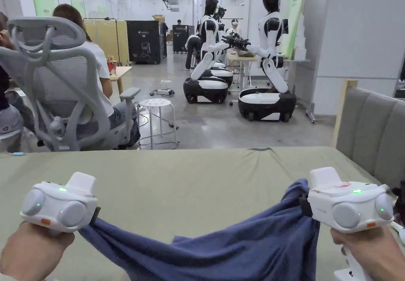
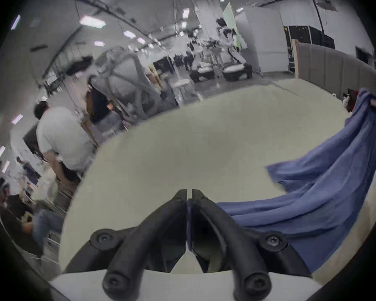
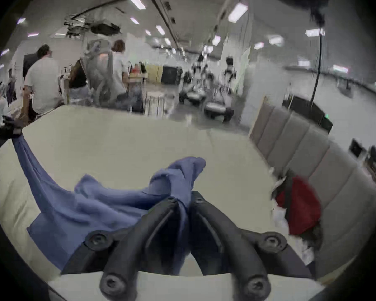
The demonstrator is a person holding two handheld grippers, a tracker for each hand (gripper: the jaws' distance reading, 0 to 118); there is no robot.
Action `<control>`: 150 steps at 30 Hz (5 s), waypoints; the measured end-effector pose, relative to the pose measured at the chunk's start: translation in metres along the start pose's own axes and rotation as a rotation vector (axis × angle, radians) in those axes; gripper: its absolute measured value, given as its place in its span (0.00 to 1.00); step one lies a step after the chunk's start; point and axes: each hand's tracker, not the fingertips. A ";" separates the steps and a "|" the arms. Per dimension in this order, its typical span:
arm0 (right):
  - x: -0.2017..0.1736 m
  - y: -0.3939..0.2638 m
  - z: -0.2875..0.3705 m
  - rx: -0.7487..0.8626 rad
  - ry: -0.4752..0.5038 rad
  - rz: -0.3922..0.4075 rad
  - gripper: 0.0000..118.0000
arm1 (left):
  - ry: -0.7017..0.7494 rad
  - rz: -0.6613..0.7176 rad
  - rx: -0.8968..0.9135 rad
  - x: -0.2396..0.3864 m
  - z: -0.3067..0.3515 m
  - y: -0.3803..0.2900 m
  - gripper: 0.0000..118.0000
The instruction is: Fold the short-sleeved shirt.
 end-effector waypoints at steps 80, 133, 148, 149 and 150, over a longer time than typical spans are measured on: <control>-0.145 -0.099 0.153 0.113 0.184 -0.146 0.90 | -0.142 0.258 0.293 0.051 0.154 -0.151 0.69; -0.068 -0.061 -0.055 -0.307 0.157 -0.085 0.00 | -0.281 0.321 -0.225 -0.028 0.089 -0.212 0.00; -0.080 -0.132 -0.191 -0.601 0.207 -0.199 0.65 | -0.271 0.291 -0.271 -0.023 0.071 -0.212 0.00; -0.083 -0.138 -0.187 -0.601 0.199 -0.189 0.51 | -0.268 0.291 -0.273 -0.023 0.070 -0.212 0.00; -0.085 -0.132 -0.172 -0.489 0.171 -0.148 0.27 | -0.267 0.285 -0.277 -0.022 0.067 -0.212 0.00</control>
